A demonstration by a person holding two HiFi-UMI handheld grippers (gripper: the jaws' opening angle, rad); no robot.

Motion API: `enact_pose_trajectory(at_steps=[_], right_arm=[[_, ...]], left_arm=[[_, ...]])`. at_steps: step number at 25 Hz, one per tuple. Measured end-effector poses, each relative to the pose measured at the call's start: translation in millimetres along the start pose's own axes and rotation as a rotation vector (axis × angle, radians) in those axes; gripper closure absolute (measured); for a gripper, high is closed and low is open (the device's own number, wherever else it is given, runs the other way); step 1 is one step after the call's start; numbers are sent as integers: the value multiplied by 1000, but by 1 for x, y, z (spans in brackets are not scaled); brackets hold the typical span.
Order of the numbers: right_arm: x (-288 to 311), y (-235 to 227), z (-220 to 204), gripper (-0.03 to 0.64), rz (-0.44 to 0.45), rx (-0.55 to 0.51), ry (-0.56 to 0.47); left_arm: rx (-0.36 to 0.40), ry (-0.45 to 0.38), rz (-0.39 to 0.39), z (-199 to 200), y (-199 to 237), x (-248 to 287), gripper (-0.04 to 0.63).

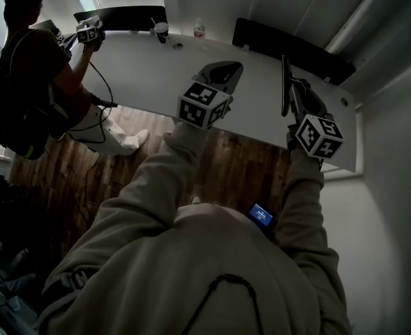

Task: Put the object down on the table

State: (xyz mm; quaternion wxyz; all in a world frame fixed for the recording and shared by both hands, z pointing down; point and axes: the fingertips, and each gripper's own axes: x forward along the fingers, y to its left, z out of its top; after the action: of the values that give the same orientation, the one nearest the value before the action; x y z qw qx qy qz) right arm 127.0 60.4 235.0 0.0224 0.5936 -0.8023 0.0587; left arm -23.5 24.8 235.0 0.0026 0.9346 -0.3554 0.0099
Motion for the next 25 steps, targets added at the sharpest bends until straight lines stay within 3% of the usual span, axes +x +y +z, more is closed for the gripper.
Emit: enact_pose_trajectory(at_steps=[10,25], right_arm=[[-24,-25,-7,523,-18,7,1],[-47,-49,-11,523,14,5,-8]], left_arm=[[-9,8,-8,-3,-14,8,591],[28,30,47,-12,-34,9,591]])
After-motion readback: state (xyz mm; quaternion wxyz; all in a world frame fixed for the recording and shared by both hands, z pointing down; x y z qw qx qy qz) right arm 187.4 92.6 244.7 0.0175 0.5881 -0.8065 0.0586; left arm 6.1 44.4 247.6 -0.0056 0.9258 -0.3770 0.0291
